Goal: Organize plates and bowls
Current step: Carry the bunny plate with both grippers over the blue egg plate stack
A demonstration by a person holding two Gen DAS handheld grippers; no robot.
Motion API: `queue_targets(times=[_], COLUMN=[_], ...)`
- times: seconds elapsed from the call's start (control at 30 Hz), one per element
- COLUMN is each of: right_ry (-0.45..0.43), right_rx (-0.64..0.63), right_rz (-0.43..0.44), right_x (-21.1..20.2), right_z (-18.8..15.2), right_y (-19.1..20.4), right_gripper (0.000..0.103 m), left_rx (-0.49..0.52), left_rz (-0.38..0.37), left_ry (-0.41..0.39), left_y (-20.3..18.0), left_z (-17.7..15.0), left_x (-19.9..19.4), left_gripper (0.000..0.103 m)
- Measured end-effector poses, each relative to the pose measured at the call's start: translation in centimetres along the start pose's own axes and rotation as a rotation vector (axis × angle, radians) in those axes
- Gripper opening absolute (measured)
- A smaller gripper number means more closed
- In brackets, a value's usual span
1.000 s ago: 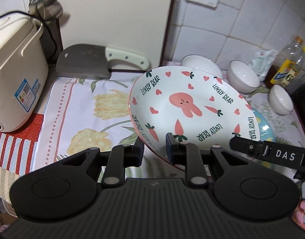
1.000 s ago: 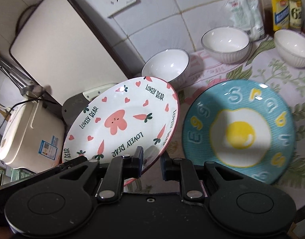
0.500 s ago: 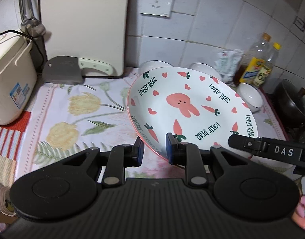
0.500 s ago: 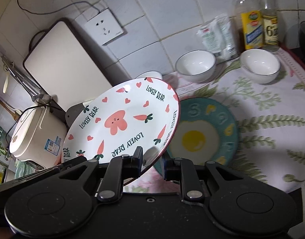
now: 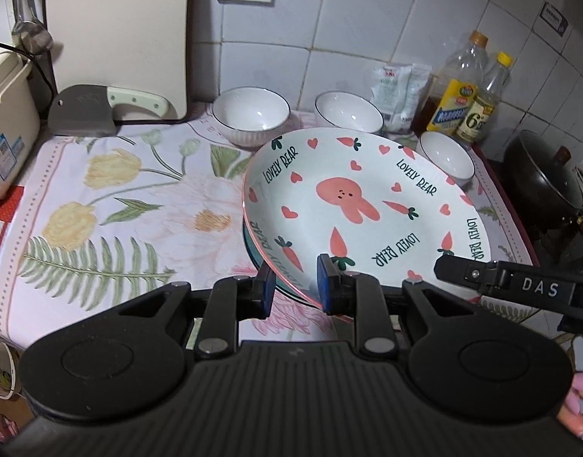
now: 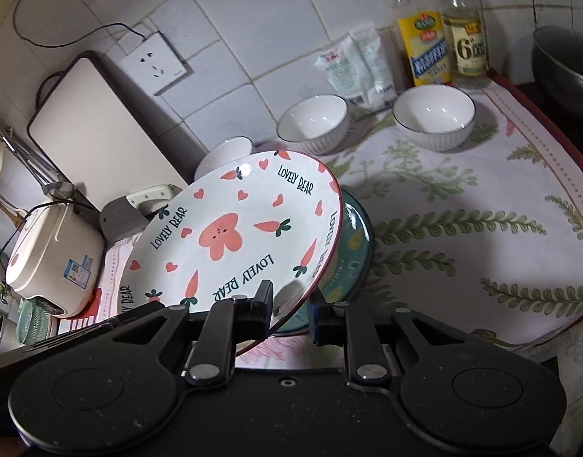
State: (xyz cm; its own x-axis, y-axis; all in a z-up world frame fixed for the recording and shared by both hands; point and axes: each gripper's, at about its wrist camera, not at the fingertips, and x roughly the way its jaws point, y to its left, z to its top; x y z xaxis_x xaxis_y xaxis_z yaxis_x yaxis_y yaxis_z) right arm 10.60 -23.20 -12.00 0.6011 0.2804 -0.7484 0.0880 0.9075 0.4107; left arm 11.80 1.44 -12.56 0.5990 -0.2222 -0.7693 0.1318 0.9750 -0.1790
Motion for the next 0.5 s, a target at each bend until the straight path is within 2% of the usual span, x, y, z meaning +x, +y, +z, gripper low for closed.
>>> queue_targets(times=[0.5], right_ry=[0.066], right_rx=[-0.006], right_rz=[-0.015], right_x=[4.4], right_z=[-0.1], right_y=[-2.9], right_gripper=[0.023], left_rx=[-0.064], left_rz=[0.009], left_ry=[0.045], left_y=[0.2], left_z=[-1.3], left_x=[5.2], left_gripper=[0.021])
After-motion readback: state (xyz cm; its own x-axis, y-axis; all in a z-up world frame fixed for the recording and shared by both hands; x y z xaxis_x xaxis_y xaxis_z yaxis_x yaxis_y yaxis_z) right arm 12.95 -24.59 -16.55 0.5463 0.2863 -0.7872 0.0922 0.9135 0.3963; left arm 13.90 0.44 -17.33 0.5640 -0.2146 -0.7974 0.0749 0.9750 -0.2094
